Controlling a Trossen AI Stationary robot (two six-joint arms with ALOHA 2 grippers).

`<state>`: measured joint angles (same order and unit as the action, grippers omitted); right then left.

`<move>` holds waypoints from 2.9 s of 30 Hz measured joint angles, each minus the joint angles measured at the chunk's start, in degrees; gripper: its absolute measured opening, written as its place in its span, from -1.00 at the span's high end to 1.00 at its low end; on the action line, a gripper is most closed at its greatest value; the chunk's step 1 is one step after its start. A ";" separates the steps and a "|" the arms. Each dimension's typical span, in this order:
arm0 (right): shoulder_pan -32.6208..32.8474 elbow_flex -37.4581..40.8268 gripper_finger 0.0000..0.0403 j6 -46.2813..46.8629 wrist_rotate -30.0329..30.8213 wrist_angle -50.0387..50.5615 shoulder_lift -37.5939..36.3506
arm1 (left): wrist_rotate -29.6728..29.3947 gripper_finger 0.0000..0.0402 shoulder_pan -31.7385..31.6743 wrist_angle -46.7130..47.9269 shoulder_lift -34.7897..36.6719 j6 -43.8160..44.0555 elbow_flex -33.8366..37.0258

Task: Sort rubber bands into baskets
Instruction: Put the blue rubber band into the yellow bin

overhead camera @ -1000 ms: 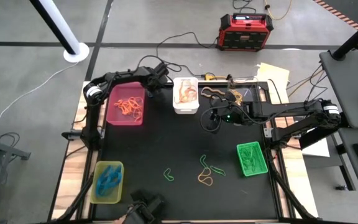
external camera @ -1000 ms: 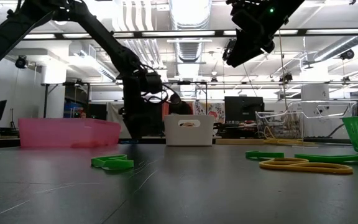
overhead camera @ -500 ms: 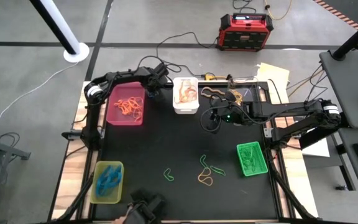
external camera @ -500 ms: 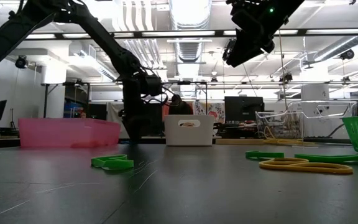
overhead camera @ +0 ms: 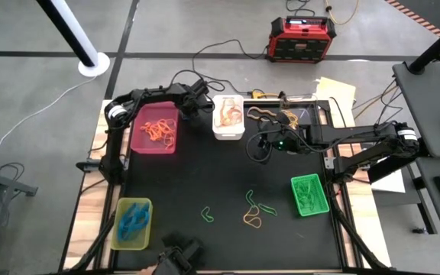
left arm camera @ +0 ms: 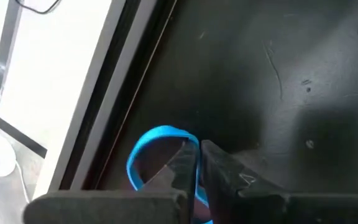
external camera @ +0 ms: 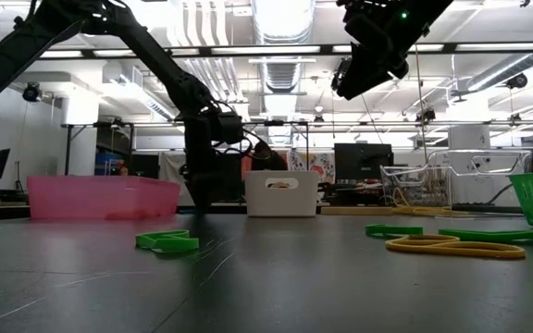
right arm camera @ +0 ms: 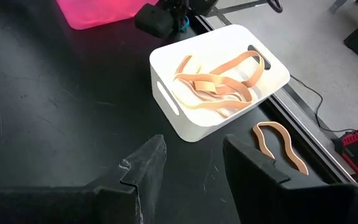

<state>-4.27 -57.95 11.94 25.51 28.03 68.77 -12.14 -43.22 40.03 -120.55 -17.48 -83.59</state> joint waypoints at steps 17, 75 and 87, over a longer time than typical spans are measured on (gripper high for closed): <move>0.00 0.00 0.22 0.00 -0.02 0.17 0.00 | 0.59 1.00 4.98 6.59 6.41 -0.34 0.55; 0.00 0.00 0.22 0.02 -0.17 0.15 0.00 | -3.75 1.00 4.15 4.00 1.54 2.98 0.84; 0.00 0.00 0.22 0.01 -0.12 0.22 0.00 | -6.16 1.00 6.85 8.07 3.65 2.98 0.94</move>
<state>-4.27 -57.95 11.96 25.39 28.25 68.77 -18.31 -36.37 48.10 -116.91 -14.50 -82.65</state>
